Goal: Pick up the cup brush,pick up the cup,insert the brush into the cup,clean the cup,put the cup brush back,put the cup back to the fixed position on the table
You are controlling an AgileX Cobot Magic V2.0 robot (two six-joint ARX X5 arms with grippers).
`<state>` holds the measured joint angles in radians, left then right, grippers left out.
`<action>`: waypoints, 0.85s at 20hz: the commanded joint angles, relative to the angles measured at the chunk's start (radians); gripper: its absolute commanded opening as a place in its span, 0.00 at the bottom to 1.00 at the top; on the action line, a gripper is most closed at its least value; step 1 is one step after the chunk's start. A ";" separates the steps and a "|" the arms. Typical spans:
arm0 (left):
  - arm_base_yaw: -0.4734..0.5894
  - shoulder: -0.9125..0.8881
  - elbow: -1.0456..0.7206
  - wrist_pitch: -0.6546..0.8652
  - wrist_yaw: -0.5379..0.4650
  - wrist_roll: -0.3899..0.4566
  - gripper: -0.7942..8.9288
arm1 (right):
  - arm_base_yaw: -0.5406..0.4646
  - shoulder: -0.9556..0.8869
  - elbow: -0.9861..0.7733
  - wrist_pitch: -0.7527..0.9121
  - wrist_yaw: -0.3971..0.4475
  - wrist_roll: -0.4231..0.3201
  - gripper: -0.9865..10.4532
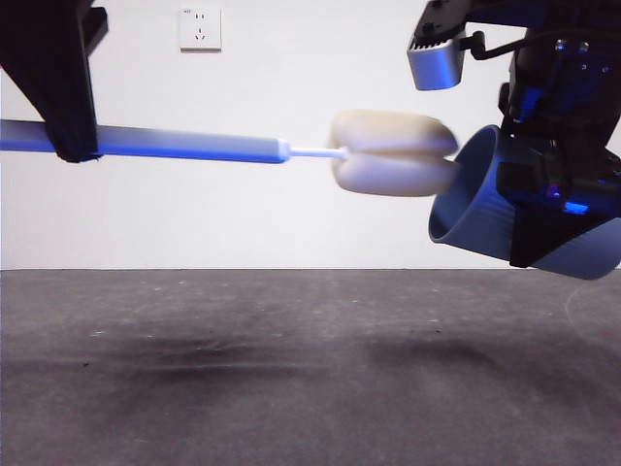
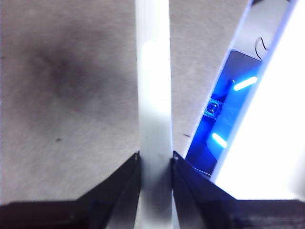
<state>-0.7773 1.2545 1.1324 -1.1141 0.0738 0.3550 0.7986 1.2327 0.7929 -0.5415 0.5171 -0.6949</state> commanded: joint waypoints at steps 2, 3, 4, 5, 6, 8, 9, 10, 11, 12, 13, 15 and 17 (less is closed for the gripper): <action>-0.044 0.020 -0.006 0.025 0.009 -0.034 0.07 | 0.061 0.002 0.003 -0.013 0.017 -0.083 0.07; -0.053 0.024 -0.006 0.037 0.009 -0.047 0.07 | 0.080 0.006 0.003 -0.018 0.017 -0.091 0.07; -0.063 0.027 -0.006 0.047 0.010 -0.060 0.07 | 0.097 0.011 0.003 -0.021 0.024 -0.097 0.07; -0.074 0.034 -0.006 0.052 0.011 -0.072 0.07 | 0.118 0.018 0.003 -0.021 0.048 -0.109 0.07; -0.085 0.042 -0.006 0.053 0.010 -0.079 0.07 | 0.142 0.024 0.003 -0.021 0.071 -0.121 0.07; -0.106 0.067 -0.006 0.063 0.011 -0.102 0.07 | 0.192 0.035 0.003 -0.020 0.088 -0.146 0.07; -0.117 0.081 -0.006 0.078 0.011 -0.115 0.07 | 0.216 0.040 0.003 -0.020 0.088 -0.152 0.07; -0.125 0.090 -0.006 0.094 0.012 -0.126 0.07 | 0.231 0.045 0.003 -0.019 0.089 -0.152 0.07; -0.133 0.098 -0.006 0.111 0.015 -0.132 0.07 | 0.245 0.049 0.003 -0.019 0.089 -0.152 0.07; -0.140 0.104 -0.006 0.124 0.014 -0.142 0.07 | 0.254 0.053 0.003 -0.020 0.089 -0.151 0.07; -0.147 0.110 -0.006 0.140 0.014 -0.153 0.07 | 0.265 0.058 0.003 -0.020 0.092 -0.151 0.07; -0.160 0.115 -0.006 0.161 0.014 -0.168 0.07 | 0.278 0.063 0.003 -0.021 0.095 -0.151 0.07; -0.167 0.116 -0.006 0.171 0.014 -0.173 0.07 | 0.284 0.064 0.003 -0.021 0.095 -0.147 0.07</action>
<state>-0.9390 1.3682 1.1313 -0.9672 0.0814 0.1989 1.0763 1.2900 0.7929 -0.5732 0.6151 -0.8394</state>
